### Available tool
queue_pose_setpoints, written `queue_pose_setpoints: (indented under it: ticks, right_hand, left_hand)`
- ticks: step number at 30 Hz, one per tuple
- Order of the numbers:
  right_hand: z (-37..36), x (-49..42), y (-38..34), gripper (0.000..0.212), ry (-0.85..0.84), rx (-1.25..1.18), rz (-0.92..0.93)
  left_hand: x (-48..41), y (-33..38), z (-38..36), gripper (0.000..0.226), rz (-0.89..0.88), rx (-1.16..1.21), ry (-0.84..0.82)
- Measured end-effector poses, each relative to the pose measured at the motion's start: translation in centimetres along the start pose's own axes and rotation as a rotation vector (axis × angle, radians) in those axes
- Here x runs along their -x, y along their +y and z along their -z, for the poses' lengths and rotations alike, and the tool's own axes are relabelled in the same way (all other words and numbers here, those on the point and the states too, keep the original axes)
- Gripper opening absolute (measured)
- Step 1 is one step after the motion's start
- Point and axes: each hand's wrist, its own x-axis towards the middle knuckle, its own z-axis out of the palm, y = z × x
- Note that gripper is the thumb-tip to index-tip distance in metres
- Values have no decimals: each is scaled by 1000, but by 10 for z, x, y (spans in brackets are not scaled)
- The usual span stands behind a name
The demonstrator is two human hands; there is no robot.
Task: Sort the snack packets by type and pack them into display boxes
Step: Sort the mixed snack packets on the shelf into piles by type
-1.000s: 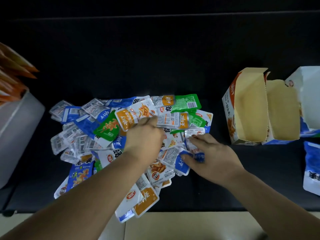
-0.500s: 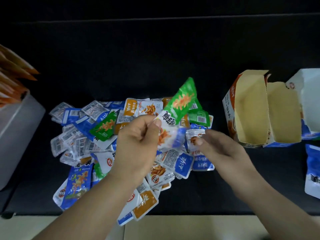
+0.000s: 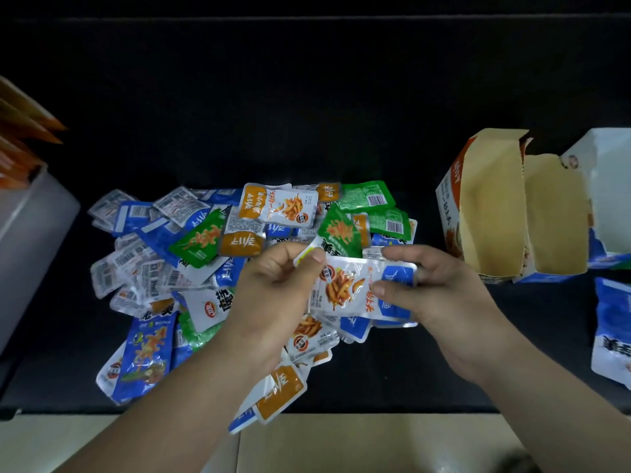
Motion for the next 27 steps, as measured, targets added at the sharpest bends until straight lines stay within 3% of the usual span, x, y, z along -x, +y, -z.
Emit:
queue_pose_setpoints:
  ticks: [4, 9, 12, 14, 17, 20, 23, 27]
  right_hand:
    - [5, -1, 6, 51, 39, 91, -24]
    - [4, -2, 26, 47, 133, 289, -13]
    - [-5, -3, 26, 56, 196, 139, 115]
    - [-8, -4, 19, 55, 212, 49, 185]
    - [-5, -2, 6, 49, 182, -138, 76]
    - [1, 3, 2, 36, 198, -353, 6]
    - [16, 6, 0, 63, 340, -229, 89]
    - [37, 10, -3, 59, 343, 0, 204]
  left_hand:
    - [3, 3, 9, 20, -39, -194, 6]
    - [-2, 10, 18, 26, -184, -210, 251]
    - [-1, 18, 7, 26, -135, -65, 272]
    - [0, 18, -5, 24, 13, 147, 221]
    - [6, 12, -30, 19, 182, 350, 152]
    - [16, -3, -54, 9, 101, 20, 83]
    - [16, -14, -56, 11, -73, -320, -105]
    - [-31, -2, -51, 11, -654, -851, -110]
